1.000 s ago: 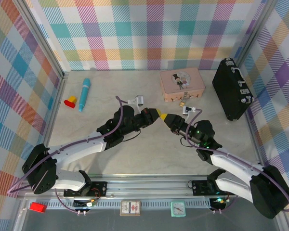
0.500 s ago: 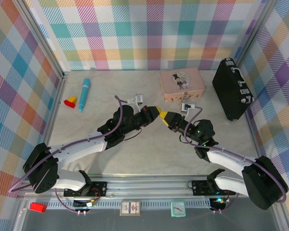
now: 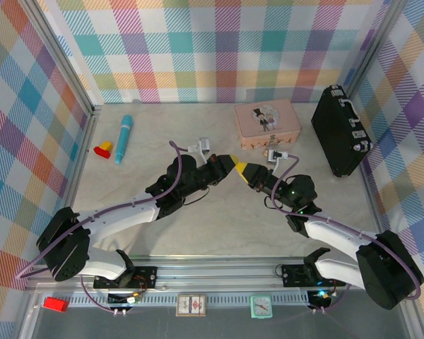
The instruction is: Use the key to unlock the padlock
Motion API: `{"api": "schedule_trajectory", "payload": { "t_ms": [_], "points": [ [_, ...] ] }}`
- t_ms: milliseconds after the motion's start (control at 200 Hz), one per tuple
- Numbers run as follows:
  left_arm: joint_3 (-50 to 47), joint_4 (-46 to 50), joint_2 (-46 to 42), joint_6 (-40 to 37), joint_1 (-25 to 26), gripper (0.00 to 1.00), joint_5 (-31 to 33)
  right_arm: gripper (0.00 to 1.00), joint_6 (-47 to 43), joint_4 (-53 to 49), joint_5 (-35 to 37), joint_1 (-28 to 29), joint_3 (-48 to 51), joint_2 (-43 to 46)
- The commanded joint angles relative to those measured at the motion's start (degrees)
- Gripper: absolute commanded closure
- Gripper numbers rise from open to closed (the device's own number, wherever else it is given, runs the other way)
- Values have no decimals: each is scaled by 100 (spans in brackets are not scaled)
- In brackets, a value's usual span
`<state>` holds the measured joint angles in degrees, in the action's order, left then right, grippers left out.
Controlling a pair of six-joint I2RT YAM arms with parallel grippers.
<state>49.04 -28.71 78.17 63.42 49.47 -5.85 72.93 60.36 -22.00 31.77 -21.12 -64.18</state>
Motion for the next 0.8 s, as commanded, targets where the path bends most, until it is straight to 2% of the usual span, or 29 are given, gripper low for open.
{"api": "schedule_trajectory", "payload": {
  "t_ms": [0,135,255,400,795],
  "points": [
    [-63,-240,116,23,238,100,-464,88,-112,-35,-259,110,-252,48],
    [-83,-265,102,26,247,100,-469,94,-197,-305,-171,110,-230,168],
    [-94,-258,61,15,243,100,-444,95,-261,-516,-103,110,-217,280],
    [-126,-257,31,-5,250,100,-426,80,-291,-605,1,110,-147,423],
    [-245,-363,-46,26,265,100,-400,70,118,233,-89,-72,49,204]
  ]
}}
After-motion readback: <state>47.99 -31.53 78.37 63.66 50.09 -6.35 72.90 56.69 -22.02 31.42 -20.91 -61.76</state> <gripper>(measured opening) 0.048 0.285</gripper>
